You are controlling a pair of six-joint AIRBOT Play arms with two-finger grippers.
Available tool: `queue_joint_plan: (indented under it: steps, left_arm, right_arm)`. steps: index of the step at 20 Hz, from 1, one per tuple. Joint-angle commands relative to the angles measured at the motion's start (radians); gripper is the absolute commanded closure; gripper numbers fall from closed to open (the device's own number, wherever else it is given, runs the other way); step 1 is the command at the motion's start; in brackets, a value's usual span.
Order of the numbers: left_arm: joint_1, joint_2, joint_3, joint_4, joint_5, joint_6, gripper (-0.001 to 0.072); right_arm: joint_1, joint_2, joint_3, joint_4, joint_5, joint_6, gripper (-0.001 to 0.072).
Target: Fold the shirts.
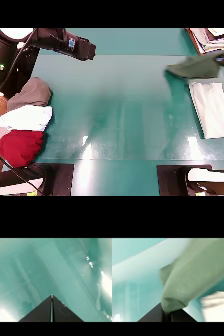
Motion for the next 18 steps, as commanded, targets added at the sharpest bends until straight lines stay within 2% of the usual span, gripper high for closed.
queue_joint_plan:
  steps: [1, 6, 10, 18]
  left_arm:
    - [-0.021, 0.001, 0.000, -0.008, 0.032, -0.002, 0.0674]
    - [-0.021, -0.003, 0.000, -0.008, 0.032, -0.002, 0.0674]
    - [-0.021, -0.005, 0.000, -0.008, 0.023, -0.002, 0.0674]
    - [-0.021, -0.005, 0.000, -0.008, -0.006, -0.001, 0.0674]
  right_arm:
    - [-0.145, 0.018, 0.001, -0.006, -0.001, 0.005, 0.0693]
    - [-0.182, 0.016, 0.002, 0.028, -0.061, 0.004, 0.0693]
    - [-0.166, 0.016, 0.092, 0.028, -0.045, 0.002, 0.0693]
    - [-0.167, 0.016, 0.328, 0.016, 0.127, -0.045, 0.0693]
